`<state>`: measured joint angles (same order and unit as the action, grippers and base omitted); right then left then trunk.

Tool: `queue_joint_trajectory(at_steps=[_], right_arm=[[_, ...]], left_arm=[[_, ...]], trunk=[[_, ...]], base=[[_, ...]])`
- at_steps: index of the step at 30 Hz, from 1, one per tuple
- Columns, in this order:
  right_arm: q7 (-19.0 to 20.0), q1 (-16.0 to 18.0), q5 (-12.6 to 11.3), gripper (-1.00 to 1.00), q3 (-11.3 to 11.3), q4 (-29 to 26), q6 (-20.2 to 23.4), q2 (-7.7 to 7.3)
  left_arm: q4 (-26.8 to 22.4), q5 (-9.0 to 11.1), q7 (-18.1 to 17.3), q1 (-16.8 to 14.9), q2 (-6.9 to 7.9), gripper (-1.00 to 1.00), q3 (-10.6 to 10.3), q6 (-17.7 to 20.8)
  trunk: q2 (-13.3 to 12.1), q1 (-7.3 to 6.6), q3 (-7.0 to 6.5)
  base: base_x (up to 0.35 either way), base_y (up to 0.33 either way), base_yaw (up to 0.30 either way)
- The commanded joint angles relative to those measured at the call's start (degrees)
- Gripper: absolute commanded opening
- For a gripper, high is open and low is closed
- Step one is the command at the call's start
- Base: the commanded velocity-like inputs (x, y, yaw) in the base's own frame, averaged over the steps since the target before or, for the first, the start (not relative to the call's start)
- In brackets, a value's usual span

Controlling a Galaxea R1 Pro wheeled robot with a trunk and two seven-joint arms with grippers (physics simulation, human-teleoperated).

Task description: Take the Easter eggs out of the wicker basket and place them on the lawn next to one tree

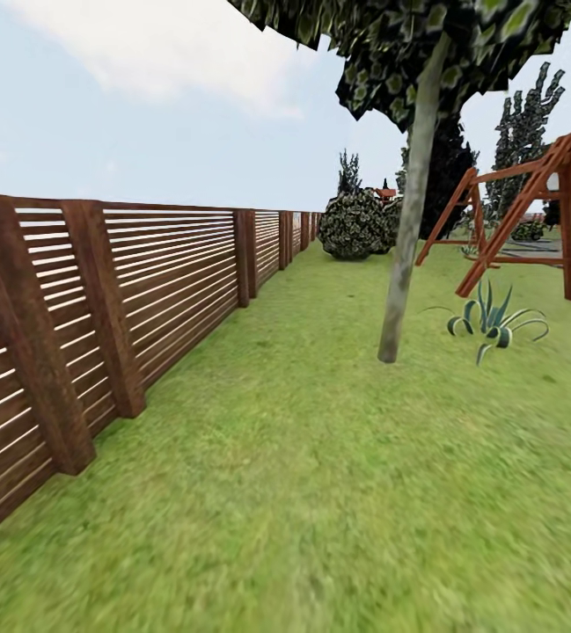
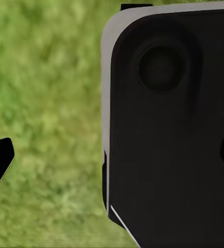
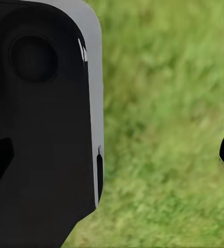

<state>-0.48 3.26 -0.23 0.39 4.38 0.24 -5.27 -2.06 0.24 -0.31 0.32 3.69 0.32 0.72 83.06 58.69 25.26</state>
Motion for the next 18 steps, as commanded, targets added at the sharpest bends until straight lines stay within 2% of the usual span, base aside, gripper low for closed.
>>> queue_joint_trajectory(at_steps=[1,18], right_arm=[[0.0,0.1,0.0,1.0,0.0,0.1,0.0,0.0],[-0.1,0.1,0.0,1.0,0.0,0.1,0.0,0.0]], left_arm=[[-0.1,0.0,0.0,0.0,0.01,1.0,0.0,0.1],[-0.1,0.0,0.0,0.0,0.01,1.0,0.0,0.1]], trunk=[[0.0,0.03,0.05],[0.0,0.03,0.05]], base=[[0.337,0.0,0.0],[0.337,0.0,0.0]])
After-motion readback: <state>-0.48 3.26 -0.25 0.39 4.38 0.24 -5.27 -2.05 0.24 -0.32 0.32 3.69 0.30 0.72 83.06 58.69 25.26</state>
